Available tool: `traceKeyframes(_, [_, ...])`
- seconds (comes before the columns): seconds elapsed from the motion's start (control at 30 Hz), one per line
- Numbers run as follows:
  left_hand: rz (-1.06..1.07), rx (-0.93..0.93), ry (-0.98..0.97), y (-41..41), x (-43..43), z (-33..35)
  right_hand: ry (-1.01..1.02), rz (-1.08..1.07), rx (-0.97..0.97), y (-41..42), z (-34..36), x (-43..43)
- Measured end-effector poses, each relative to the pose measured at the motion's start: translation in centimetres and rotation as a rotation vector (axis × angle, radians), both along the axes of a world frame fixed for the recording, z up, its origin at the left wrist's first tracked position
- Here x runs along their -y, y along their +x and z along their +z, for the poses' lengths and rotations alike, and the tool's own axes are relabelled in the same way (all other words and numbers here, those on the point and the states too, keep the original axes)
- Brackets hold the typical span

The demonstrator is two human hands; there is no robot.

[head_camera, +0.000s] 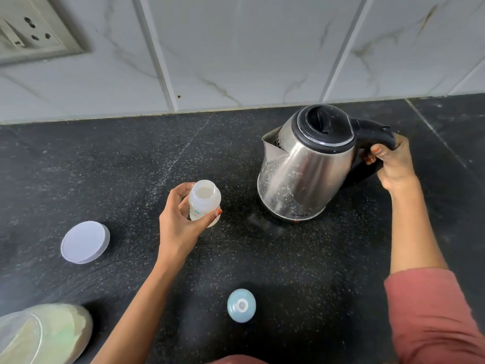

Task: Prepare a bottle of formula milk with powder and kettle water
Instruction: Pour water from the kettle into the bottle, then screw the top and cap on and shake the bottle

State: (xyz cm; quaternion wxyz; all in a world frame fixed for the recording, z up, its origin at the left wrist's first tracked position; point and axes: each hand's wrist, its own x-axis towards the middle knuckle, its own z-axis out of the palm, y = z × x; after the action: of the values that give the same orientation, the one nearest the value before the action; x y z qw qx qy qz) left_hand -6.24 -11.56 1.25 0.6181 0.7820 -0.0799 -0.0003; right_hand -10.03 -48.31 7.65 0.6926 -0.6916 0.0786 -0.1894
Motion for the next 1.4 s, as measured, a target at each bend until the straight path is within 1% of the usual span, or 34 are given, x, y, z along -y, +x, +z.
traceKeyframes(0.27, [-0.003,0.012,-0.030,-1.1,0.1,0.2,-0.028,-0.068,-0.061,-0.6,0.4,-0.5])
traceKeyframes(0.33, [-0.003,0.013,-0.041,-1.6,-0.3,0.2,-0.045,-0.139,-0.068,-1.2,0.5,-1.0])
traceKeyframes(0.5, [0.007,0.005,-0.050,-3.9,-1.6,-0.3,-0.192,-0.375,-0.104,-3.1,-0.2,-2.7])
traceKeyframes(0.67, [-0.003,-0.005,-0.051,-6.6,-3.1,-0.6,-0.168,-0.544,-0.110,-6.0,-1.7,-4.8])
traceKeyframes(0.73, [-0.006,-0.004,-0.059,-7.8,-3.6,-0.6,-0.155,-0.558,-0.134,-7.4,-2.5,-5.9])
traceKeyframes(0.87, [0.005,-0.008,-0.093,-9.4,-4.2,-0.8,-0.047,-0.464,-0.174,-9.8,-4.0,-8.9])
traceKeyframes(1.07, [-0.004,0.001,-0.116,-9.5,-3.9,-0.1,0.005,-0.173,-0.250,-10.4,-4.0,-15.3])
traceKeyframes(1.13, [0.012,-0.038,-0.121,-13.3,-7.1,-1.3,-0.095,-0.001,-0.359,-13.0,-5.7,-20.9])
traceKeyframes(1.23, [0.033,-0.065,-0.136,-14.1,-7.2,-2.3,-0.162,0.161,-0.418,-14.0,-6.9,-23.3])
traceKeyframes(1.27, [0.023,-0.077,-0.139,-14.1,-7.0,-2.2,-0.215,0.203,-0.437,-14.0,-7.1,-23.8])
traceKeyframes(1.4, [-0.006,-0.092,-0.151,-14.1,-6.6,-2.7,-0.629,0.309,-0.500,-14.3,-8.1,-25.0])
